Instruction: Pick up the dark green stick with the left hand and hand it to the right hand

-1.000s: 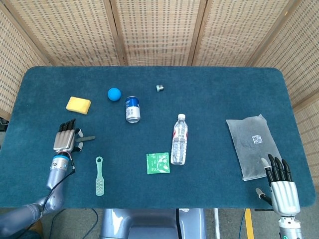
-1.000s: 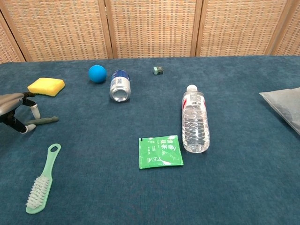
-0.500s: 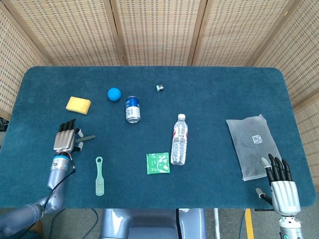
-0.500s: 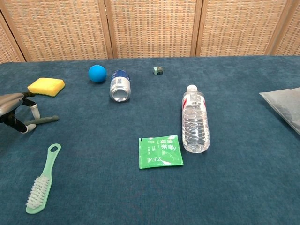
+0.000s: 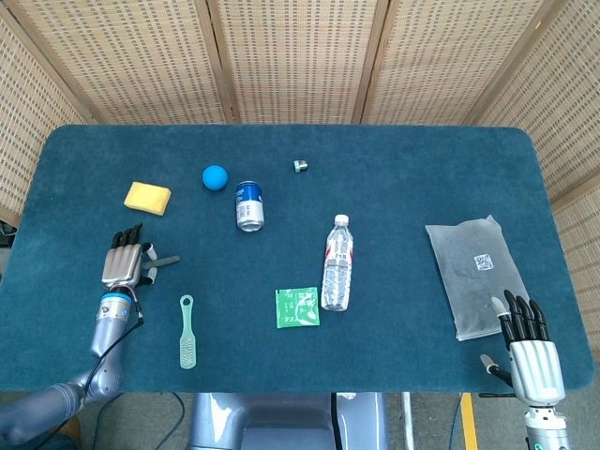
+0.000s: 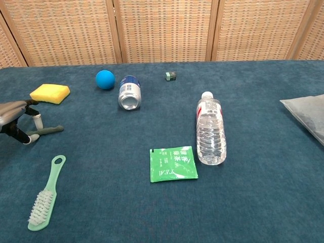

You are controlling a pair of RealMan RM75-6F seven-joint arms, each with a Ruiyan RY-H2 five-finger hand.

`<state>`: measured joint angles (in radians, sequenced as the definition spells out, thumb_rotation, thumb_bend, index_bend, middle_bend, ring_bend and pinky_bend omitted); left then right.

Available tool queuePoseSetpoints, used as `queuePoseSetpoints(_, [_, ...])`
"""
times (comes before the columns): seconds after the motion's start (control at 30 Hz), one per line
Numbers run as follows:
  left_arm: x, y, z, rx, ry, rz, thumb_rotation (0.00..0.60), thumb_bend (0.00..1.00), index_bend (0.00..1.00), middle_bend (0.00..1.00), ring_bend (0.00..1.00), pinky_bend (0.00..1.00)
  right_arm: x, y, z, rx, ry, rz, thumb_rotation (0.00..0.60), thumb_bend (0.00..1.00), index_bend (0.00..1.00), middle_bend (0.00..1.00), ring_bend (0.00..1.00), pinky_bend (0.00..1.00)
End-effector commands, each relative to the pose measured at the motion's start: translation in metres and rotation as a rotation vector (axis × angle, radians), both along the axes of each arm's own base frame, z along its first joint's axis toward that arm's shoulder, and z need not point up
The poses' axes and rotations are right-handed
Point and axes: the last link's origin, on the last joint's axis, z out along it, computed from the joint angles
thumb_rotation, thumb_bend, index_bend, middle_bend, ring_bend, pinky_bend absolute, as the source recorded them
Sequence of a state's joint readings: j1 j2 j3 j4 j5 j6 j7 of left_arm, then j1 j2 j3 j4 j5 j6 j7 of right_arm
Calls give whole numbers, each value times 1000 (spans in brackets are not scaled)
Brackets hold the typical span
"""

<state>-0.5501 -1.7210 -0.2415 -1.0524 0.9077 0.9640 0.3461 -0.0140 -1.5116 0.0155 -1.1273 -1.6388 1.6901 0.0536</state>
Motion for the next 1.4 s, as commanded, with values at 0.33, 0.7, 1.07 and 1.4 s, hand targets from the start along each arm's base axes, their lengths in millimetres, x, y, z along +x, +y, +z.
queuePoseSetpoints(0.33, [-1, 0, 0, 6, 4, 5, 600, 494, 637, 0, 0, 0, 0, 0, 0, 2, -4, 1, 600, 0, 0, 0, 0, 0])
queuePoseSetpoints(0.7, [19, -2, 15, 47, -180, -66, 600, 495, 744, 0, 0, 0, 1, 0, 0, 4, -17, 11, 600, 0, 0, 0, 0, 0])
queuePoseSetpoints(1.07, [83, -22, 27, -66, -604, -250, 600, 495, 763, 0, 0, 0, 17, -31, 6, 32, -6, 103, 600, 0, 0, 0, 0, 0])
queuePoseSetpoints(1.4, [151, -13, 3, -231, -900, -358, 600, 489, 765, 0, 0, 0, 61, -79, 12, 160, -83, 250, 600, 0, 24, 0, 0, 0])
